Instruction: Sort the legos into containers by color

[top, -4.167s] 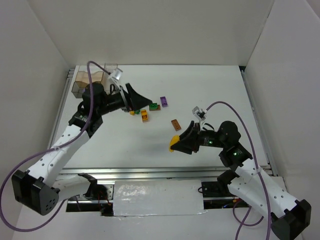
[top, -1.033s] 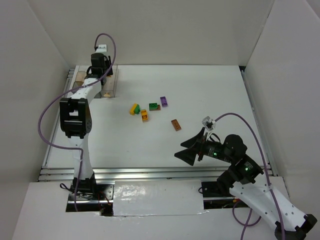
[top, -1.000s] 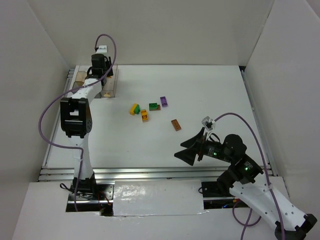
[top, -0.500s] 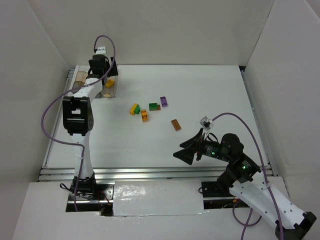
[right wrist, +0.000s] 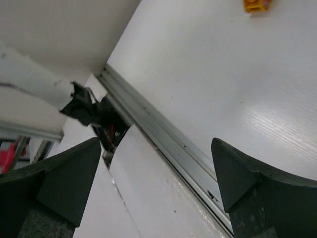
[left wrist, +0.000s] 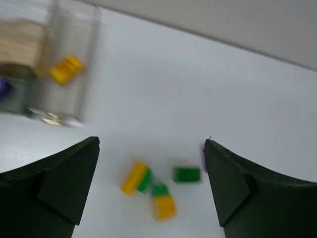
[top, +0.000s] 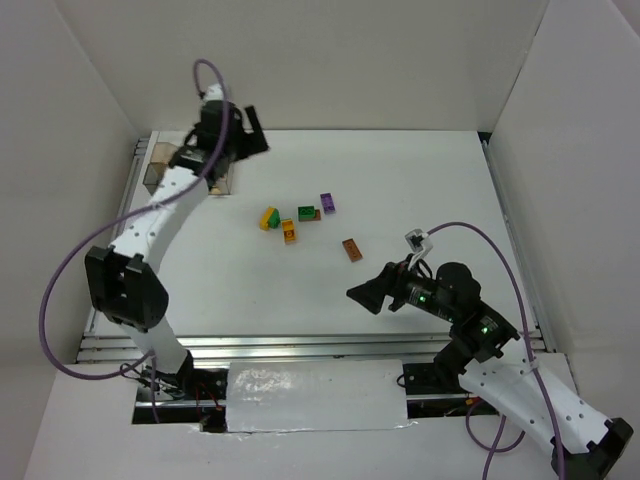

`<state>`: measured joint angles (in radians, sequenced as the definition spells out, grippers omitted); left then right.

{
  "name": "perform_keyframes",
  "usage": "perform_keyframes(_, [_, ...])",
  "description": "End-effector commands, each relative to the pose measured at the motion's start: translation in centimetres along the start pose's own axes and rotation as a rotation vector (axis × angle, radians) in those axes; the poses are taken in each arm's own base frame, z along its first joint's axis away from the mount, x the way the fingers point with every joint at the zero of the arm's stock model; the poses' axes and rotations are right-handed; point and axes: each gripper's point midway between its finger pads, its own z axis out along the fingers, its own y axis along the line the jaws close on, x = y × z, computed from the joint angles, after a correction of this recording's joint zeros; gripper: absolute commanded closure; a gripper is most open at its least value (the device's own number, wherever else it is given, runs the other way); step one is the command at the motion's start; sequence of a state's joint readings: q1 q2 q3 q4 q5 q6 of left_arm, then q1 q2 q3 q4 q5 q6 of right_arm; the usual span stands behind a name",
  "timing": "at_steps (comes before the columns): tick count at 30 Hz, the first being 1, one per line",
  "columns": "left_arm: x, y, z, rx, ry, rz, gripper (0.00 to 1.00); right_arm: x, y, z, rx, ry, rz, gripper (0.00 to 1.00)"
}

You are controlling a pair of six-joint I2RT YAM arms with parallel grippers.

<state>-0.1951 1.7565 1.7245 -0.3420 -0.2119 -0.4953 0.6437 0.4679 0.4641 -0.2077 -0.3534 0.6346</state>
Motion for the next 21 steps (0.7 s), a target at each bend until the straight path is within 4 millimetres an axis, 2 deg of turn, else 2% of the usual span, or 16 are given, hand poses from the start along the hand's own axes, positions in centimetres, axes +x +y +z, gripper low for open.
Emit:
perform_keyframes(1, [11.0, -5.5, -4.9, -0.059, 0.196, 0.027, 0.01, -2.7, -1.7, -0.5, 0.166, -0.120, 0.092, 0.00])
perform_keyframes(2, [13.0, -5.2, -5.4, -0.092, 0.226, 0.016, 0.00, -2.7, -2.1, -0.6, 0.191, -0.124, 0.112, 0.00])
perform_keyframes(3, [14.3, -6.2, -6.7, -0.095, 0.240, -0.034, 0.00, -2.6, -2.3, -0.7, 0.202, -0.123, 0.120, 0.00])
perform_keyframes(5, [16.0, -5.4, -7.2, -0.162, 0.219, -0.039, 0.01, -2.3, -2.0, -0.8, 0.183, -0.118, 0.132, 0.00])
perform_keyframes(8, [17.8, -6.5, -8.0, -0.202, 0.206, -0.045, 0.00, -1.7, -1.8, -1.0, 0.157, -0.108, 0.143, 0.00])
perform_keyframes(9, [19.0, -6.3, -7.5, -0.237, 0.219, -0.015, 0.00, -1.6, -1.8, -1.0, 0.154, -0.108, 0.144, 0.00])
perform_keyframes(11, [19.7, -5.9, -7.1, -0.298, 0.218, 0.017, 0.00, -1.4, -1.8, -1.2, 0.149, -0.110, 0.149, 0.00])
perform_keyframes(12, [21.1, -5.7, -6.4, -0.327, 0.236, 0.029, 0.00, -1.2, -1.9, -1.2, 0.147, -0.108, 0.149, 0.00])
perform_keyframes(15, [22.6, -5.8, -4.9, -0.341, 0.254, 0.048, 0.00, -0.8, -1.6, -1.3, 0.125, -0.096, 0.148, 0.00])
perform_keyframes(21, [24.1, -6.0, -3.0, -0.365, 0.259, 0.043, 0.05, -0.6, -1.6, -1.5, 0.125, -0.086, 0.129, 0.00])
